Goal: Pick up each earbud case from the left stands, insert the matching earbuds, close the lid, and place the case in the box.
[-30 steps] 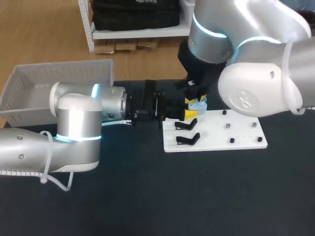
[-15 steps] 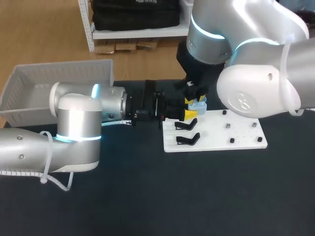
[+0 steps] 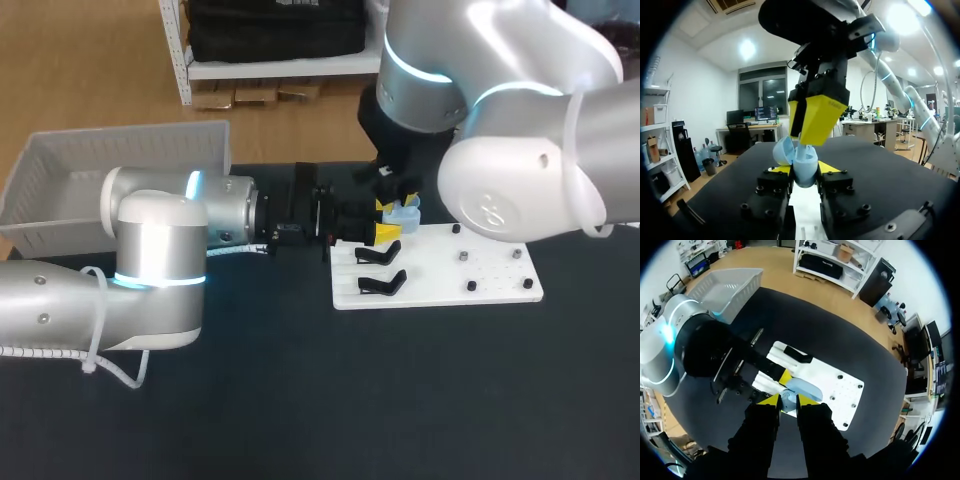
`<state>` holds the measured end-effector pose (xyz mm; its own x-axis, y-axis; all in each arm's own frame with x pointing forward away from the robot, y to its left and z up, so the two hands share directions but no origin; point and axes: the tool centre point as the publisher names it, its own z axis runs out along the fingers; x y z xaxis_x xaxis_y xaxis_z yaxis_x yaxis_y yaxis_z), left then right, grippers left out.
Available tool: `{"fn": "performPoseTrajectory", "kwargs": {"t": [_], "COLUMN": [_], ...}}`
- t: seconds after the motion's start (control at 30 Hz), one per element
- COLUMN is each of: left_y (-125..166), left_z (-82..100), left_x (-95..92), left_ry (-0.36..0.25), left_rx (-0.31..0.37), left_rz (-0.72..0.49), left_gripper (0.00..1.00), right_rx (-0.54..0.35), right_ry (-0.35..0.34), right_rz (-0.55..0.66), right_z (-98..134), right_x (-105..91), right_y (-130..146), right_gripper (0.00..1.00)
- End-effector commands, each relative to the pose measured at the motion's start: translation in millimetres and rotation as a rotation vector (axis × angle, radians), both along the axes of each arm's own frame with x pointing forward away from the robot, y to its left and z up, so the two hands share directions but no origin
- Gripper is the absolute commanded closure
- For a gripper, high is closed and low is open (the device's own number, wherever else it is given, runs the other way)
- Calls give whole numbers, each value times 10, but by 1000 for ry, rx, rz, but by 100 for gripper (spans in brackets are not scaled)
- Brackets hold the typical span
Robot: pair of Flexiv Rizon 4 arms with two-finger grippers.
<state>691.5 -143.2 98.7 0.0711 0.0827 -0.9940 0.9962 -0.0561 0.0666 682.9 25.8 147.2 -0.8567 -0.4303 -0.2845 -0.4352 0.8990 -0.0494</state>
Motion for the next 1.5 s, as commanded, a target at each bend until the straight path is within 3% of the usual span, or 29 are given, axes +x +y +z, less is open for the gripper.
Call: {"fn": "performPoseTrajectory", "kwargs": {"t": [0.03,0.47,0.5,0.57,0.6,0.67,0.7,0.73,0.97,1.1,1.27,1.5], "left_y": [1,1,1,1,1,1,1,1,1,1,1,1], "left_z": [-7,-7,-7,-7,-7,-7,-7,-7,-7,-7,-7,-7], "left_x": [-26,-26,-26,-26,-26,-26,-26,-26,-26,-26,-26,-26], "left_ry": [-5,-5,-5,-5,-5,-5,-5,-5,-5,-5,-5,-5], "left_rx": [-4,-4,-4,-4,-4,-4,-4,-4,-4,-4,-4,-4], "left_rz": [9,9,9,9,9,9,9,9,9,9,9,9], "left_gripper": [100,100,100,100,100,100,100,100,100,100,100,100], "right_rx": [-8,-32,-31,-21,-20,-11,-2,3,112,110,135,62], "right_ry": [-8,-4,-3,5,7,13,20,22,52,29,91,142], "right_rz": [1,22,22,19,19,15,13,11,-50,-237,-449,-518], "right_z": [-16,-48,-46,-37,-33,-23,-12,3,209,223,87,-172], "right_x": [-3,-13,-14,-17,-18,-21,-22,-21,76,341,661,790], "right_y": [-8,-15,-16,-23,-27,-40,-47,-56,-157,-268,-421,-553], "right_gripper": [100,100,90,56,45,14,3,0,0,0,0,0]}}
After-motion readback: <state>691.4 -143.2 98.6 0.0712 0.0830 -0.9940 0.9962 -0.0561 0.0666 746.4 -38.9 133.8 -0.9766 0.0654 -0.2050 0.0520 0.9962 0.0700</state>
